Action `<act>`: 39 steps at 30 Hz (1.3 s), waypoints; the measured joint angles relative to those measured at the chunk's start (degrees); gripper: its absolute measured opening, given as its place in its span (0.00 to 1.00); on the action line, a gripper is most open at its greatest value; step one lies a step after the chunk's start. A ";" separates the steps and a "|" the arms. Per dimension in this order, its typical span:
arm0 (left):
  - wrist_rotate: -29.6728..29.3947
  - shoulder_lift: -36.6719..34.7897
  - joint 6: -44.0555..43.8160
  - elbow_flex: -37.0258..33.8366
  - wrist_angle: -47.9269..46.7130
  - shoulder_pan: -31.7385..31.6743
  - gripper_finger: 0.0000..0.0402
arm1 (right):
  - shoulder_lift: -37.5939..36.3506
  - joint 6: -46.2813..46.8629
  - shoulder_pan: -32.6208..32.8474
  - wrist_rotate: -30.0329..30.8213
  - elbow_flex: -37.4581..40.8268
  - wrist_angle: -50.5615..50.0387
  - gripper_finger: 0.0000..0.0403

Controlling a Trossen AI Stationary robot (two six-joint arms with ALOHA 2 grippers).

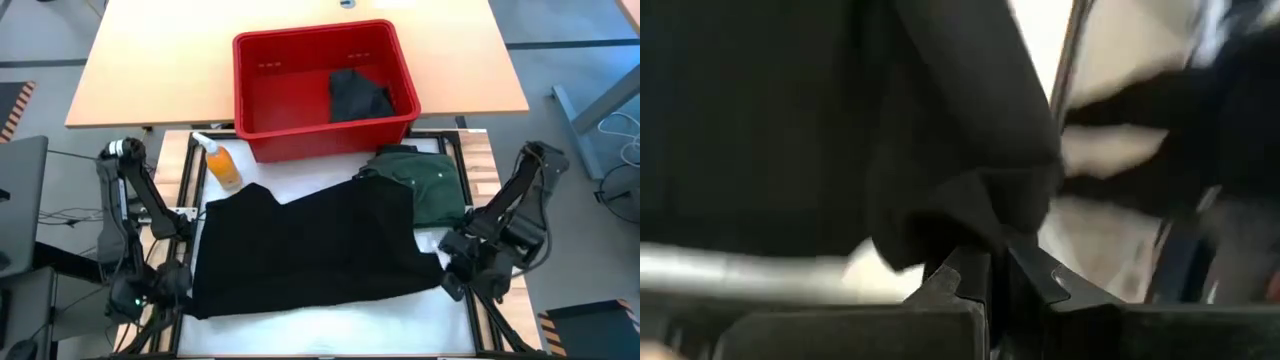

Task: Fold laundry
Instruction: Fold the black shirt

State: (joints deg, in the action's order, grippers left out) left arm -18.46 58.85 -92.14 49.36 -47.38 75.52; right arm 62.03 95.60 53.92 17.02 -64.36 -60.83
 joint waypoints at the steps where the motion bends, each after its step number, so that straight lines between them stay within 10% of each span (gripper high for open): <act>1: 2.99 0.89 -0.13 -0.25 0.02 0.32 0.00 | 0.09 1.96 0.45 -2.63 0.03 -2.19 0.05; 25: 17.34 8.06 6.06 -12.89 33.52 -0.96 0.00 | 9.75 4.15 -4.94 -38.26 0.13 0.97 0.06; 35: 23.94 6.67 7.58 -13.22 32.92 -4.53 0.00 | 12.81 -11.10 -13.96 -53.44 0.13 0.82 0.34; 39: 24.93 6.67 7.78 -13.24 32.67 -4.57 0.00 | 11.81 -23.12 -15.73 -44.18 0.12 0.63 0.49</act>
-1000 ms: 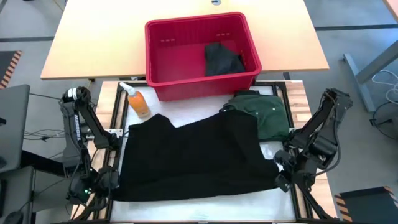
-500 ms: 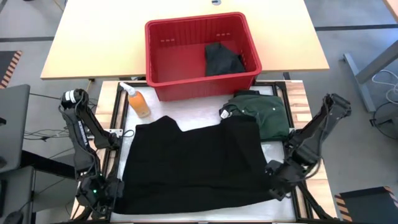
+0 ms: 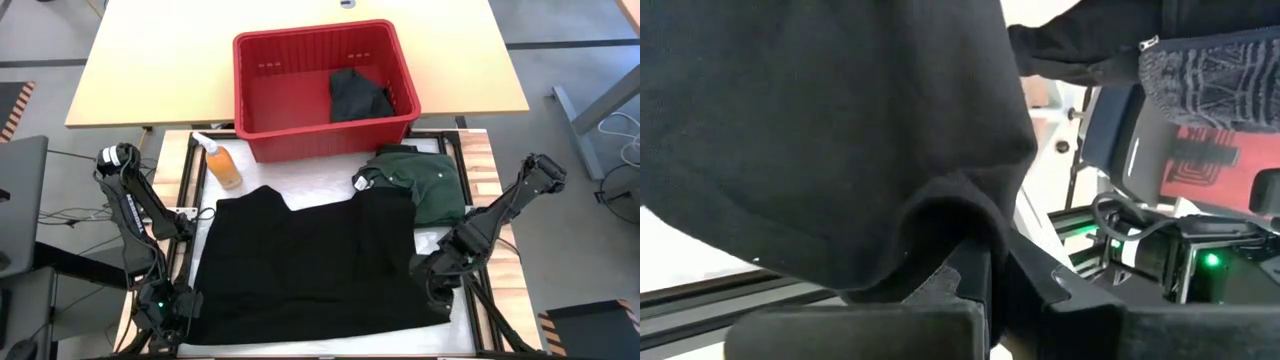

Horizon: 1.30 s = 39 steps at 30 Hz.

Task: Fold laundry
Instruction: Fold the black shirt

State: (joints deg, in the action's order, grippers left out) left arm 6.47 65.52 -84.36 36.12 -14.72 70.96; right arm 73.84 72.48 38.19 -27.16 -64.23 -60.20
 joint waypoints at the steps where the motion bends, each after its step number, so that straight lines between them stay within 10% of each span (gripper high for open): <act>1: 0.13 0.00 0.18 0.00 -0.08 0.00 0.00 | 0.02 -3.93 -0.61 2.91 0.31 0.22 0.52; 9: 0.21 0.02 -0.90 -0.02 -0.98 0.00 0.00 | 1.65 -26.01 -9.88 8.28 12.87 6.38 0.57; 16: -0.34 0.00 -4.60 -0.04 -1.24 0.00 0.00 | -0.92 -19.72 -14.95 24.00 17.03 8.04 0.52; 29: -0.91 -0.02 -6.09 -0.04 -1.29 0.02 0.00 | -1.14 -12.63 -16.75 25.71 32.12 22.83 0.05; 39: 0.73 -0.02 -7.07 -0.04 -1.27 0.02 0.00 | -1.25 -7.36 -13.97 19.64 33.51 12.04 0.04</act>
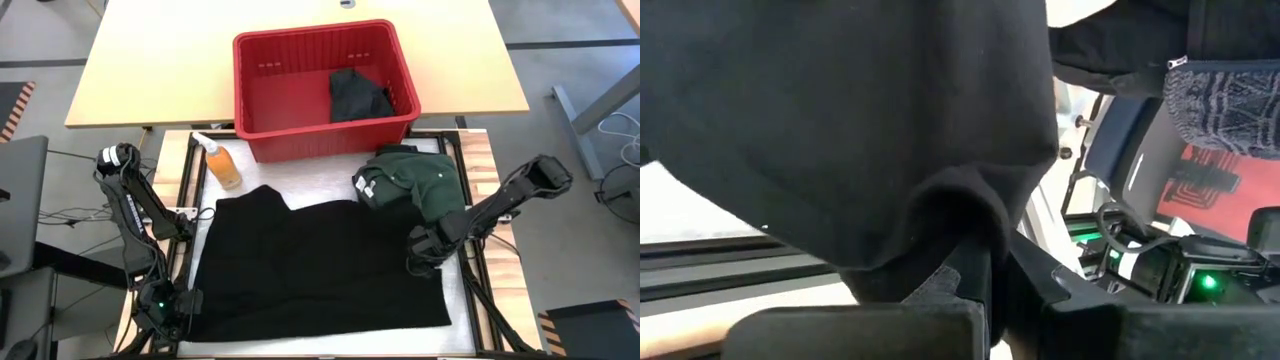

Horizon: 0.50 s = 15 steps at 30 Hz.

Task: Fold laundry
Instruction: Fold the black shirt

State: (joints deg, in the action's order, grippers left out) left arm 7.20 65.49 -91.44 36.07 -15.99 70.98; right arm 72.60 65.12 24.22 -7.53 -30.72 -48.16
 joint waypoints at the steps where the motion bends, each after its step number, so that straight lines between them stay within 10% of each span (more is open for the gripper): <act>1: -0.02 0.00 -0.08 0.00 0.00 0.00 0.00 | 0.01 0.74 0.77 -1.49 0.10 -1.77 0.04; 15: -0.26 -0.04 1.17 0.07 -1.97 0.04 0.01 | -0.28 4.99 2.80 -2.87 -7.14 -7.08 0.13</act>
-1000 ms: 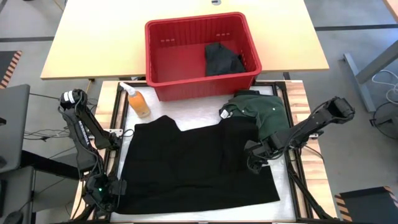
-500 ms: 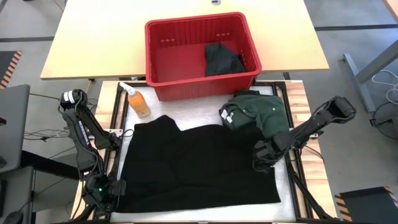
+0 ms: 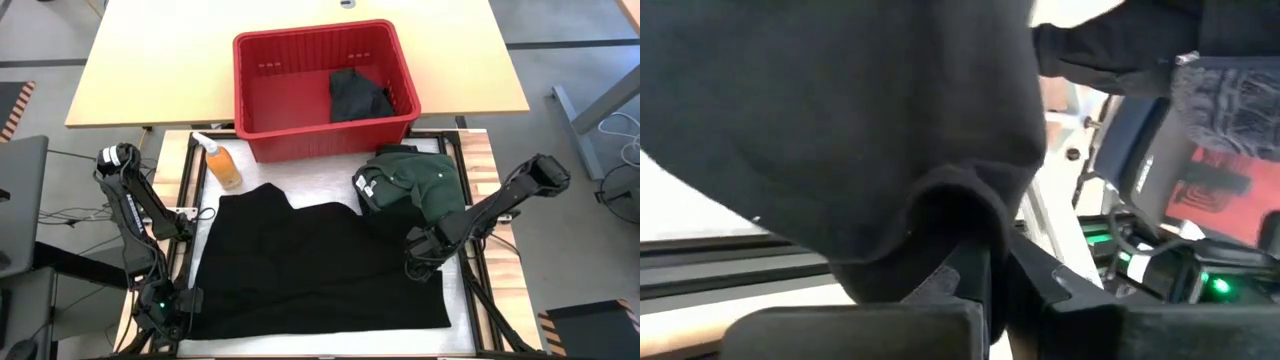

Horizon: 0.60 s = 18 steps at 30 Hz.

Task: Fold laundry
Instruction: Fold the black shirt

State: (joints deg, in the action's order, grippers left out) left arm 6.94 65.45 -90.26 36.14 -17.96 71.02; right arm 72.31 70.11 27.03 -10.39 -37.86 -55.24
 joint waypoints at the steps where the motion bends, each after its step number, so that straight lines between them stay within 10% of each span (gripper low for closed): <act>1: -0.11 0.00 0.02 0.00 -0.26 0.00 0.02 | -0.29 0.00 -0.10 0.00 -1.39 -0.43 0.14; 18: 7.45 -2.23 10.54 -0.52 -0.32 -8.96 0.41 | -12.42 -8.16 -8.52 16.59 -20.59 -12.60 0.26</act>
State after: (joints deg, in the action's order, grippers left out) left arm 14.39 63.22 -79.72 35.62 -18.28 62.06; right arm 59.89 61.94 18.50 6.20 -58.46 -67.84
